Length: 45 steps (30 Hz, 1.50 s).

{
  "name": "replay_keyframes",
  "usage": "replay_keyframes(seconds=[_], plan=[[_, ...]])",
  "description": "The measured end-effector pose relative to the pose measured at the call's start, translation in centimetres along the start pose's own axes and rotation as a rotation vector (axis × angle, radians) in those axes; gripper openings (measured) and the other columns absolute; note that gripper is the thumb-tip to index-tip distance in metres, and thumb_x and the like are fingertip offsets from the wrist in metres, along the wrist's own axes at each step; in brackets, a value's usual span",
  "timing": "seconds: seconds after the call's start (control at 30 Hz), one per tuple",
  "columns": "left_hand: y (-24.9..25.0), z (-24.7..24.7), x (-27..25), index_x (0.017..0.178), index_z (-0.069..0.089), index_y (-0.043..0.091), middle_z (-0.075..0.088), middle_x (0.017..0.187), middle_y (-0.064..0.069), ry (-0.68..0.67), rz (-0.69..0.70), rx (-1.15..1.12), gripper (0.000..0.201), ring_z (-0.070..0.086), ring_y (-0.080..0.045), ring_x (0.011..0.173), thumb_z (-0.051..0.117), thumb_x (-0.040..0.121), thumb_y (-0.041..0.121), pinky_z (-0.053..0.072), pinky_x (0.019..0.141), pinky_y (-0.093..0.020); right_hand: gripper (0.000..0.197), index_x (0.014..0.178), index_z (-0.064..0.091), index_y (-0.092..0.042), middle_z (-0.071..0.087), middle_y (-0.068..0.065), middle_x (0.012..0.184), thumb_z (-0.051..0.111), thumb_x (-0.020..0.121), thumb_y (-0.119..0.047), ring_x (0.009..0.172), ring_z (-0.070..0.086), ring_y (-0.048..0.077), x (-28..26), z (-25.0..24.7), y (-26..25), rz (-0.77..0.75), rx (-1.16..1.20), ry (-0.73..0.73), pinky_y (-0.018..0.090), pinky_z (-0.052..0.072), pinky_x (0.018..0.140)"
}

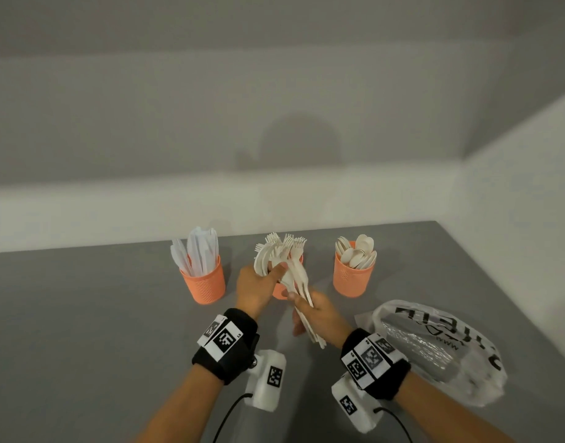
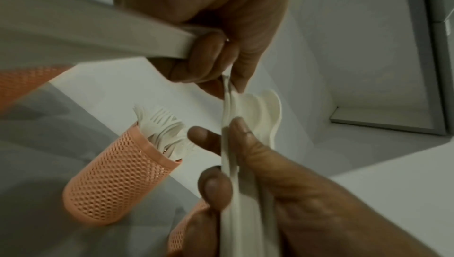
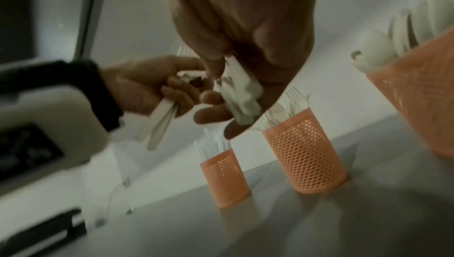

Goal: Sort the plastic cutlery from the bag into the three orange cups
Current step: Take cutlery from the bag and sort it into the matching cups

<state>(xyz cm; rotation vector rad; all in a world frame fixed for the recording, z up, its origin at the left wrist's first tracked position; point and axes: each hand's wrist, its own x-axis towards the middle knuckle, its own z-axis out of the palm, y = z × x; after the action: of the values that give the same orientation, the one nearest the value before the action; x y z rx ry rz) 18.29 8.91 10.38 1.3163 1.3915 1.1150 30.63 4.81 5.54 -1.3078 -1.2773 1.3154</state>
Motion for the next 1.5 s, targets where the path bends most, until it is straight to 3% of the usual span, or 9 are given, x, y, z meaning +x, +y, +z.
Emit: replay_keyframes(seconds=[0.33, 0.43, 0.57, 0.63, 0.8, 0.93, 1.0, 1.2, 1.5], plan=[[0.5, 1.0, -0.9, 0.09, 0.065, 0.007, 0.059, 0.064, 0.006, -0.121, 0.113, 0.05, 0.037, 0.048, 0.001, 0.045, 0.064, 0.082, 0.043, 0.036, 0.048, -0.013, 0.033, 0.079, 0.061, -0.005, 0.054, -0.002, 0.051, 0.064, 0.085, -0.038, 0.033, 0.04, 0.01, 0.2, -1.8, -0.4, -0.013, -0.276, -0.041, 0.022, 0.034, 0.038], [0.6, 1.3, -0.6, 0.092, 0.065, 0.002, 0.067, 0.073, -0.003, -0.217, 0.081, 0.041, 0.033, 0.061, -0.001, 0.058, 0.076, 0.073, 0.027, 0.044, 0.051, -0.01, 0.033, 0.083, 0.063, -0.004, 0.055, -0.006, 0.049, 0.065, 0.085, -0.037, 0.035, 0.043, 0.01, 0.4, -2.4, -1.2, 0.041, -0.342, -0.097, 0.021, 0.036, 0.038], [1.2, 1.7, -0.3, 0.085, 0.065, 0.002, 0.069, 0.08, -0.009, -0.251, 0.112, 0.119, 0.017, 0.065, -0.018, 0.075, 0.074, 0.074, 0.012, 0.053, 0.07, -0.027, 0.018, 0.085, 0.063, -0.007, 0.056, -0.008, 0.042, 0.067, 0.085, -0.025, 0.036, 0.049, 0.004, 0.3, -3.0, -2.8, 0.077, -0.341, -0.19, 0.018, 0.044, 0.044], [1.6, 2.4, 0.1, 0.083, 0.066, 0.005, 0.068, 0.076, -0.005, -0.199, 0.134, 0.134, 0.014, 0.064, -0.017, 0.072, 0.074, 0.074, 0.012, 0.051, 0.069, -0.03, 0.006, 0.084, 0.063, -0.014, 0.06, -0.009, 0.051, 0.068, 0.082, -0.013, 0.047, 0.055, 0.002, 0.2, -3.2, -4.2, -0.012, -0.312, -0.101, 0.021, 0.048, 0.052], [4.2, 5.4, 0.9, 0.096, 0.064, 0.001, 0.066, 0.079, -0.008, -0.147, 0.212, 0.047, 0.023, 0.063, -0.018, 0.073, 0.069, 0.077, 0.013, 0.049, 0.061, -0.019, 0.029, 0.114, 0.051, -0.001, 0.063, 0.014, 0.106, 0.054, 0.085, -0.002, 0.1, 0.06, 0.028, 2.1, -4.2, -6.9, -0.173, -0.471, 0.253, 0.039, 0.048, 0.088], [7.9, 5.7, 2.2, 0.073, 0.061, 0.009, 0.054, 0.055, 0.003, -0.103, 0.204, -0.199, 0.02, 0.049, -0.006, 0.045, 0.065, 0.085, 0.025, 0.038, 0.046, -0.016, 0.004, 0.084, 0.058, -0.009, 0.062, 0.003, 0.076, 0.06, 0.086, -0.006, 0.068, 0.06, 0.007, 3.3, -7.0, -9.5, -0.251, -0.119, 0.449, 0.021, 0.049, 0.069], [8.7, 4.8, 4.0, 0.06, 0.048, 0.017, 0.042, 0.041, 0.01, 0.016, 0.152, -0.366, 0.034, 0.036, -0.004, 0.035, 0.061, 0.088, 0.031, 0.031, 0.041, -0.017, 0.026, 0.065, 0.048, -0.016, 0.047, -0.003, 0.058, 0.065, 0.084, -0.012, 0.045, 0.044, 0.001, 3.7, -9.6, -11.4, -0.261, 0.054, 0.569, 0.017, 0.039, 0.053], [6.3, 2.6, 9.3, 0.042, 0.042, 0.022, 0.042, 0.032, 0.008, 0.278, 0.216, -0.47, 0.057, 0.043, -0.005, 0.038, 0.044, 0.096, 0.041, 0.041, 0.068, -0.033, 0.032, 0.062, 0.045, -0.016, 0.04, -0.01, 0.041, 0.062, 0.088, -0.022, 0.037, 0.034, 0.004, 7.1, -15.1, -13.6, -0.307, 0.405, 0.722, 0.019, 0.036, 0.047], [0.4, 4.2, 10.7, 0.05, 0.045, 0.012, 0.057, 0.049, 0.002, 0.132, 0.227, -0.227, 0.062, 0.057, -0.008, 0.052, 0.03, 0.097, 0.049, 0.044, 0.07, -0.027, 0.038, 0.057, 0.041, -0.016, 0.036, -0.007, 0.042, 0.061, 0.089, -0.025, 0.037, 0.034, 0.006, 10.7, -15.9, -8.6, -0.187, 0.363, 0.727, 0.023, 0.039, 0.055]])
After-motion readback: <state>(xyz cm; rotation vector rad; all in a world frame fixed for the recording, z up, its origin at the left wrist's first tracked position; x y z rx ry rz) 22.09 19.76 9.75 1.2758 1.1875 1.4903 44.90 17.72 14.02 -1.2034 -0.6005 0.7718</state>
